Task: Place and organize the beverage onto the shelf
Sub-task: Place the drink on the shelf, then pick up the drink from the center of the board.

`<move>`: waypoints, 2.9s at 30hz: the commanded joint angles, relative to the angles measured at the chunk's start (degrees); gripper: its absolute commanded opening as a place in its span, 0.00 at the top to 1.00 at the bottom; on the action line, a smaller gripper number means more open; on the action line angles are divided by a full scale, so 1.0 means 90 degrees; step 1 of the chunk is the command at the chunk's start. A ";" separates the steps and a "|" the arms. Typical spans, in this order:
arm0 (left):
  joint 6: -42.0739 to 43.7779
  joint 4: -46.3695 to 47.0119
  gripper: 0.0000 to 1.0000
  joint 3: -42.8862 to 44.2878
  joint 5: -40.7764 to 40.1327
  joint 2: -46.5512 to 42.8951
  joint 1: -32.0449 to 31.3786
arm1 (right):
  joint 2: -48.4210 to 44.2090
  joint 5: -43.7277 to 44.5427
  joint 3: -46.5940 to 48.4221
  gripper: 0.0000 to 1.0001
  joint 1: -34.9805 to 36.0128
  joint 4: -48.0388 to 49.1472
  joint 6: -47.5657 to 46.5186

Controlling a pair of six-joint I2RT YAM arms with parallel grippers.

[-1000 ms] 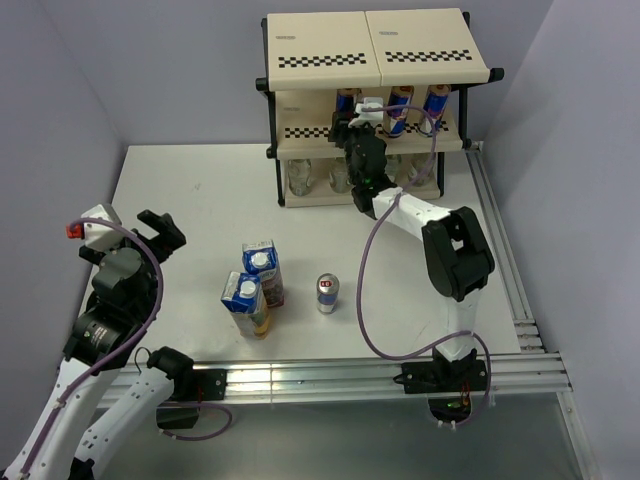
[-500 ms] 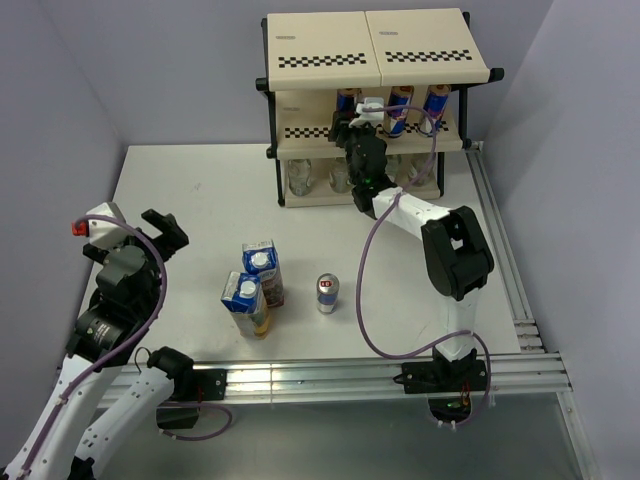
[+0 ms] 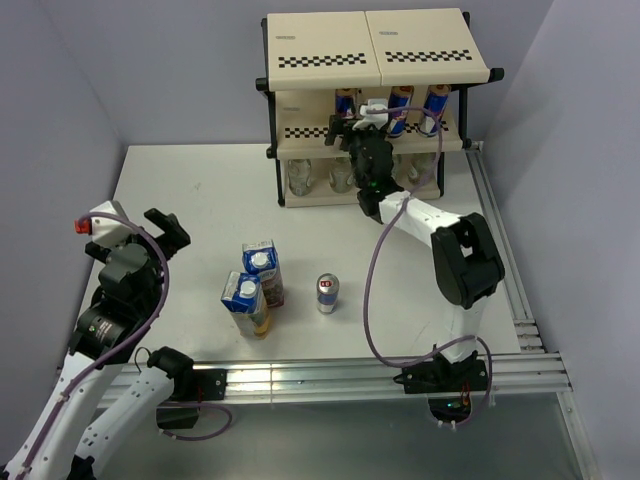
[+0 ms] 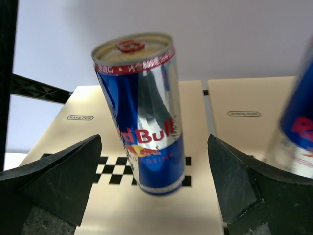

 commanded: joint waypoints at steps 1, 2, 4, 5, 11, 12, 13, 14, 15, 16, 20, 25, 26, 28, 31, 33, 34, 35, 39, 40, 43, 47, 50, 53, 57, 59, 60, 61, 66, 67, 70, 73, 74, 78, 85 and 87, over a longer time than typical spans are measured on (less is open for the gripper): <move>0.0083 0.0212 0.00 0.0052 0.0061 0.0058 -0.0007 | -0.0738 0.0085 -0.0271 0.04 0.0051 0.0287 -0.0031; 0.0073 0.0193 0.01 0.0071 0.0061 0.0068 -0.0007 | -0.0836 0.0095 -0.0378 0.03 0.0090 0.0307 -0.0011; 0.0053 0.0164 0.00 0.0081 0.0051 0.0117 -0.0007 | -0.1050 0.0105 -0.0650 0.00 0.0109 0.0278 0.0008; 0.0063 0.0163 0.00 0.0110 0.0042 0.0136 -0.0007 | -0.1283 0.0115 -0.0739 0.00 0.0119 0.0229 0.0192; 0.0161 -0.0148 0.00 0.0754 0.0247 0.0721 0.0003 | -0.2388 0.0095 -0.1423 0.00 0.0275 -0.0735 0.0516; 0.0141 -0.0217 0.00 0.1026 0.0285 0.0829 0.0003 | -0.2747 -0.0011 -0.1453 0.00 0.0314 -0.1434 0.0729; 0.0132 -0.0295 0.00 0.1154 0.0460 0.1072 0.0013 | -0.2905 -0.0119 -0.1395 0.00 0.0324 -0.1886 0.0924; 0.0131 -0.0412 0.01 0.1397 0.0578 0.1190 0.0003 | -0.3081 -0.0361 -0.1365 0.00 0.0315 -0.2345 0.1139; 0.0064 -0.0529 0.01 0.1516 0.0656 0.1298 0.0003 | -0.3450 -0.0548 -0.1365 0.00 0.0334 -0.3026 0.1335; 0.0024 -0.0588 0.01 0.1643 0.0744 0.1492 0.0003 | -0.3637 -0.0743 -0.1452 0.00 0.0324 -0.3313 0.1395; 0.0121 -0.0598 0.01 0.2034 0.1640 0.1738 -0.0007 | -0.4770 -0.1807 -0.1911 0.00 0.0334 -0.4447 0.1366; 0.0658 -0.0247 0.01 0.2171 0.2775 0.1855 -0.0007 | -0.6001 -0.4648 -0.2848 0.00 0.0353 -0.5356 0.0703; 0.0697 -0.0227 0.00 0.2229 0.2950 0.1875 -0.0007 | -0.6283 -0.4931 -0.2995 0.01 0.0412 -0.5435 0.0537; 0.0747 -0.0217 0.01 0.2317 0.3263 0.1991 -0.0007 | -0.6470 -0.4945 -0.3413 0.02 0.0567 -0.5611 0.0410; 0.0747 -0.0189 0.01 0.2396 0.3518 0.2080 0.0003 | -0.6598 -0.3712 -0.3727 0.02 0.1454 -0.5875 0.0087; 0.0766 -0.0188 0.01 0.2367 0.3567 0.2099 -0.0007 | -0.6579 -0.3257 -0.3855 0.02 0.2243 -0.5817 0.0087; 0.0766 -0.0207 0.00 0.2367 0.3548 0.2119 -0.0007 | -0.6550 -0.3051 -0.4010 0.02 0.2393 -0.5739 0.0096; 0.0776 -0.0246 0.01 0.2357 0.3547 0.2129 -0.0007 | -0.6511 -0.2798 -0.4079 0.02 0.2482 -0.5671 0.0154; 0.0805 -0.0364 0.00 0.2308 0.3508 0.2119 -0.0007 | -0.6014 -0.2268 -0.4217 0.03 0.2668 -0.5650 0.0243; 0.0815 -0.0374 0.01 0.2269 0.3489 0.2090 -0.0007 | -0.5925 -0.2297 -0.4217 0.03 0.2716 -0.5660 0.0233; 0.0854 -0.0403 0.00 0.2211 0.3440 0.2022 -0.0007 | -0.5701 -0.2346 -0.4275 0.04 0.2853 -0.5602 0.0243; 0.0883 -0.0413 0.01 0.2084 0.3362 0.2002 -0.0007 | -0.5436 -0.2376 -0.4334 0.05 0.2893 -0.5582 0.0252; 0.0903 -0.0403 0.00 0.2035 0.3372 0.2012 -0.0007 | -0.5378 -0.2444 -0.4383 0.07 0.2932 -0.5494 0.0252; 0.0922 -0.0393 0.00 0.2005 0.3381 0.2041 -0.0007 | -0.5193 -0.2415 -0.4412 0.09 0.2951 -0.5465 0.0243; 0.0942 -0.0374 0.01 0.1995 0.3381 0.2070 -0.0007 | -0.4987 -0.2220 -0.4422 0.14 0.3010 -0.5417 0.0214; 0.0942 -0.0364 0.01 0.1986 0.3401 0.2061 -0.0007 | -0.4967 -0.2200 -0.4451 0.18 0.3029 -0.5319 0.0175; 0.0952 -0.0354 0.00 0.1976 0.3411 0.2070 -0.0007 | -0.4938 -0.2180 -0.4470 0.22 0.3029 -0.5231 0.0174; 0.0952 -0.0354 0.00 0.1966 0.3411 0.2070 -0.0007 | -0.4909 -0.2122 -0.4471 0.26 0.3029 -0.5201 0.0174; 0.0952 -0.0364 0.01 0.1966 0.3450 0.2080 -0.0007 | -0.4840 -0.2122 -0.4286 0.67 0.3068 -0.5269 0.0087; 0.0952 -0.0364 0.00 0.1986 0.3460 0.2070 -0.0007 | -0.4898 -0.2073 -0.4266 0.76 0.3068 -0.5289 0.0087; 0.0913 -0.0286 0.00 0.2073 0.3664 0.2090 -0.0007 | -0.5152 -0.1742 -0.4149 0.91 0.3068 -0.5338 0.0087; 0.0845 -0.0150 0.00 0.2375 0.4015 0.2284 -0.0007 | -0.5328 -0.1225 -0.3837 1.00 0.3068 -0.5523 0.0087; 0.0835 -0.0081 0.00 0.2454 0.4355 0.2343 -0.0007 | -0.5358 -0.1049 -0.3575 1.00 0.3059 -0.5755 0.0106; 0.0825 0.0514 0.00 0.2679 0.5098 0.2781 -0.0026 | -0.5124 -0.0472 -0.2629 1.00 0.2805 -0.6859 0.0515; 0.0980 0.1353 0.00 0.3022 0.3504 0.3720 -0.1606 | -0.5114 -0.0061 -0.1357 1.00 0.2151 -0.8480 0.1452; 0.1117 0.2201 0.01 0.2749 0.3391 0.3711 -0.2113 | -0.5143 -0.0080 -0.1024 1.00 0.1850 -0.8911 0.1551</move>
